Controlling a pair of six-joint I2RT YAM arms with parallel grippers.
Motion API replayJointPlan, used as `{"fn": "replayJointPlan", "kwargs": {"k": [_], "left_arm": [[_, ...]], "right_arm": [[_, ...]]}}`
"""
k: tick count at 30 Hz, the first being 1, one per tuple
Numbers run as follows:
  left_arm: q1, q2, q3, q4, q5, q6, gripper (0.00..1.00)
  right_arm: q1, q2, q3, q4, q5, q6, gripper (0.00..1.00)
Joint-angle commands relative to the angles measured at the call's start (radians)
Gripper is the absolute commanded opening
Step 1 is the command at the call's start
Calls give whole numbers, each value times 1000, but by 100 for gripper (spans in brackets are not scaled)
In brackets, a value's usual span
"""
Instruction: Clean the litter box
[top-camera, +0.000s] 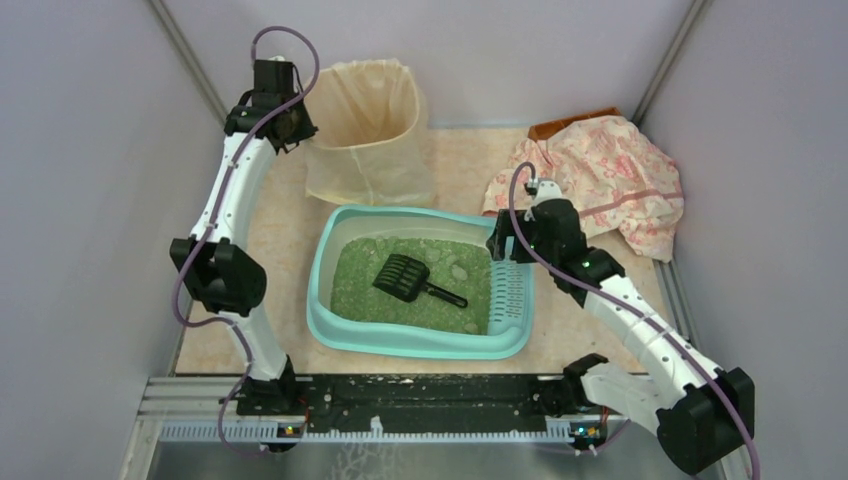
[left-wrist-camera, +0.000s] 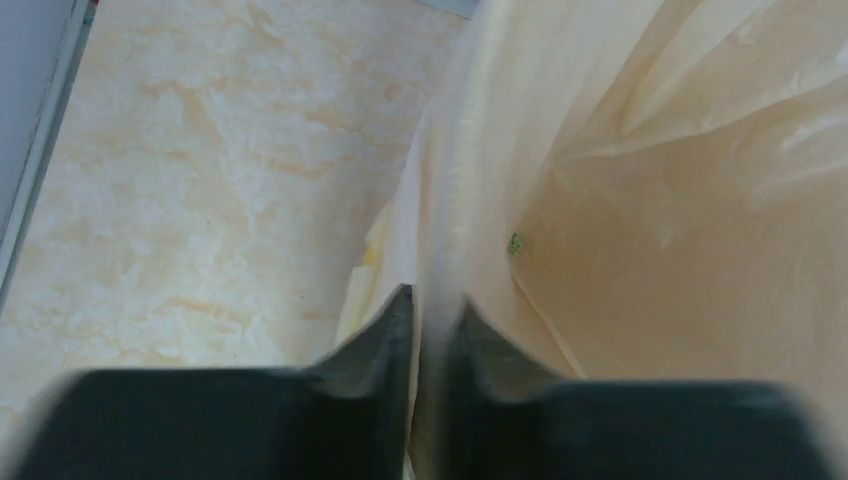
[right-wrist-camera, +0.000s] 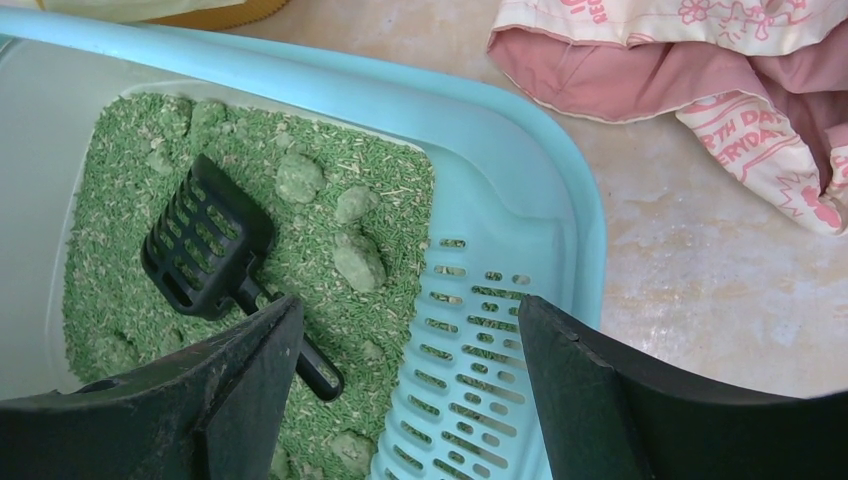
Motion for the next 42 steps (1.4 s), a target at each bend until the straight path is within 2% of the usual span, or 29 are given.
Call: {"fn": "replayJointPlan", "kwargs": {"k": [1, 2, 8, 16, 22, 28, 31, 32, 36, 38, 39, 40, 42], "left_arm": [[4, -13, 0, 8, -1, 23, 5], [5, -19, 0, 11, -9, 22, 0], [17, -64, 45, -42, -102, 39, 0], [126, -140, 5, -85, -109, 54, 0], [143, -256, -127, -95, -135, 29, 0], [143, -493, -376, -71, -123, -27, 0], [142, -598, -493, -66, -156, -41, 0], [142, -622, -527, -61, -165, -39, 2], [156, -646, -588, -58, -190, -31, 45], [169, -630, -586, -61, -189, -29, 69], [168, -623, -582, -61, -186, -28, 86], [169, -615, -579, -60, -185, -28, 97], [169, -609, -581, -52, -194, -28, 99]], "right_arm": [[6, -24, -7, 43, 4, -17, 80], [6, -25, -10, 43, 4, -16, 80], [7, -29, -32, 53, -4, -11, 80], [7, -30, -62, 85, -61, 11, 80], [8, -43, -60, 79, -73, 13, 80], [17, -35, -48, 73, -105, 4, 80], [75, 10, -12, 48, -88, -33, 80], [109, 34, 5, 39, -68, -52, 80], [237, 151, 79, 30, 43, -102, 80], [269, 206, 103, 50, 57, -103, 76], [282, 227, 113, 72, 59, -103, 72], [295, 251, 124, 90, 61, -102, 66], [316, 303, 156, 111, 66, -102, 42]]}}
